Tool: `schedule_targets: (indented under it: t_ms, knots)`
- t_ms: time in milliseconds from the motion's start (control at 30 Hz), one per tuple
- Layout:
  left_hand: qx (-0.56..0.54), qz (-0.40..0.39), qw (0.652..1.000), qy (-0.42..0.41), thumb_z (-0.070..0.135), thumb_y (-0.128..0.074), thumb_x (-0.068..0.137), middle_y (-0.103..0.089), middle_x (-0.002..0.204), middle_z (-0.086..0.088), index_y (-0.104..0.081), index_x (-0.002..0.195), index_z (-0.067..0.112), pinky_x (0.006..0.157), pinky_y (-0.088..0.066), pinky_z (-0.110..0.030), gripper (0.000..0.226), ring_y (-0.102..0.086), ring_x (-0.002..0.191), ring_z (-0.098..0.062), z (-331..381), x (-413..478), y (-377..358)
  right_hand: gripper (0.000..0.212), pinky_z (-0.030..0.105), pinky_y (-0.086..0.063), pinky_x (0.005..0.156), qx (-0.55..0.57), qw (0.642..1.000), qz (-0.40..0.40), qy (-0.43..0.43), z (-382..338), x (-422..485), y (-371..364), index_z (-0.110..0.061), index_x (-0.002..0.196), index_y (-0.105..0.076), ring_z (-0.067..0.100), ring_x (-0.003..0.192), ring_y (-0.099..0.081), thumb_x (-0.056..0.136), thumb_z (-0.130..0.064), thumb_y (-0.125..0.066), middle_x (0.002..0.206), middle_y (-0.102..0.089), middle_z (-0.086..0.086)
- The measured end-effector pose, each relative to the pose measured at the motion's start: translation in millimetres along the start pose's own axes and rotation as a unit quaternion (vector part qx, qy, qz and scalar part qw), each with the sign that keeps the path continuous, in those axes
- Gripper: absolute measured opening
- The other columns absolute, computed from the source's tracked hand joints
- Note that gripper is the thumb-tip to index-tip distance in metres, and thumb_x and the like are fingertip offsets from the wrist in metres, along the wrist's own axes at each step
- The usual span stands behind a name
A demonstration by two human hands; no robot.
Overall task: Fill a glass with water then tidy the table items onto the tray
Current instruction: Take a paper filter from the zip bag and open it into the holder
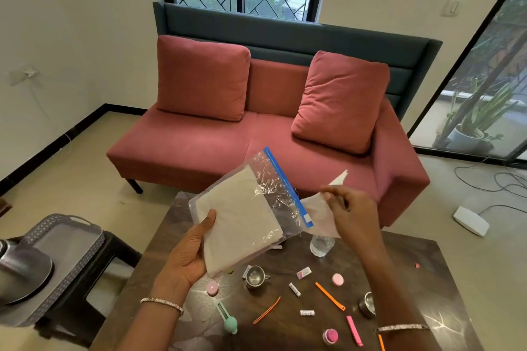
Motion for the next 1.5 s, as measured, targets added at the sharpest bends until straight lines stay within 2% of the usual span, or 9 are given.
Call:
schedule_targets:
  t_ms: [167,333,533,667,800,967,1100,1267,1500]
  knots:
    - [0.013,0.005,1.0,0.003,0.028,-0.073,0.08,-0.067,0.119,-0.018,-0.06,0.125,0.01,0.075,-0.057,-0.049,0.05,-0.068,0.103,-0.035,-3,-2,3,0.063,0.025,-0.03,0.052,0.073,0.987,-0.126,-0.07,1,-16,-40,-0.01,0.081,-0.076,0.007,0.052,-0.037,0.084,-0.069,-0.055,0.054,-0.05,0.006]
    - [0.025,0.008,1.0,-0.008,0.028,-0.075,0.078,-0.068,0.118,-0.018,-0.061,0.123,0.011,0.078,-0.056,-0.052,0.05,-0.067,0.104,-0.036,-3,-4,3,0.028,0.022,-0.039,0.06,0.1,0.973,-0.16,-0.13,5,-27,-49,-0.021,0.074,-0.08,0.005,0.065,-0.056,0.079,-0.049,-0.075,0.063,-0.068,-0.007]
    - [0.057,0.026,0.998,-0.03,0.028,-0.076,0.078,-0.068,0.117,-0.018,-0.06,0.124,0.011,0.078,-0.056,-0.05,0.051,-0.067,0.103,-0.037,1,-9,8,0.025,0.035,-0.052,0.073,0.226,0.921,-0.21,-0.24,16,-40,-64,-0.009,0.08,-0.079,0.019,0.084,-0.068,0.077,-0.034,-0.081,0.085,-0.077,0.007]
    - [0.167,0.114,0.976,-0.08,0.03,-0.078,0.075,-0.064,0.123,-0.014,-0.05,0.13,0.018,0.079,-0.056,-0.046,0.063,-0.063,0.107,-0.033,7,-16,19,0.028,0.046,-0.058,0.078,0.276,0.901,-0.204,-0.267,20,-43,-68,-0.005,0.085,-0.078,0.029,0.081,-0.069,0.077,-0.032,-0.08,0.09,-0.077,0.015]
    - [0.404,0.197,0.853,-0.263,0.031,-0.078,0.077,-0.048,0.132,0.004,-0.044,0.133,0.025,0.097,-0.045,-0.036,0.065,-0.049,0.118,-0.013,30,-36,-4,0.032,0.038,-0.057,0.066,0.257,0.906,-0.167,-0.293,24,-46,-77,-0.006,0.08,-0.076,0.022,0.067,-0.069,0.077,-0.037,-0.08,0.079,-0.077,0.009]
    - [0.537,-0.015,0.762,-0.362,0.048,-0.078,0.073,-0.071,0.097,0.018,-0.067,0.1,0.036,0.078,-0.054,-0.022,0.032,-0.067,0.093,-0.001,13,-65,-94,0.033,0.026,-0.046,0.054,0.267,0.916,-0.117,-0.277,21,-55,-91,0.0,0.069,-0.069,0.017,0.056,-0.054,0.08,-0.029,-0.078,0.062,-0.06,0.01]
    - [0.619,-0.013,0.66,-0.425,0.053,-0.075,0.072,-0.067,0.097,0.024,-0.065,0.102,0.035,0.076,-0.051,-0.018,0.037,-0.064,0.09,0.002,-8,-76,-111,0.026,0.041,-0.054,0.063,0.235,0.933,-0.097,-0.255,16,-61,-97,-0.007,0.071,-0.074,0.02,0.062,-0.058,0.079,-0.032,-0.076,0.064,-0.068,0.012]
    - [0.613,0.056,0.653,-0.441,0.038,-0.063,0.086,-0.069,0.091,0.023,-0.066,0.1,0.034,0.07,-0.054,-0.027,0.015,-0.066,0.083,0.004,-8,-83,-88,0.03,0.036,-0.044,0.063,0.23,0.935,-0.097,-0.252,21,-74,-110,-0.014,0.063,-0.072,0.016,0.063,-0.054,0.081,-0.037,-0.075,0.058,-0.062,0.001]
    - [0.554,0.196,0.708,-0.392,0.021,-0.069,0.086,-0.071,0.083,0.015,-0.069,0.095,0.026,0.066,-0.056,-0.024,0.01,-0.067,0.075,0.0,4,-97,-9,0.017,0.032,-0.047,0.069,0.193,0.937,-0.198,-0.212,26,-91,-150,-0.016,0.071,-0.075,0.015,0.07,-0.062,0.081,-0.029,-0.077,0.067,-0.069,-0.007]
Point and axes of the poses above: each hand's wrist, its own x-axis towards the middle knuckle, its own y-axis out of the back of the hand, z = x × y, the point moved 9 cm from there along x, towards the middle knuckle
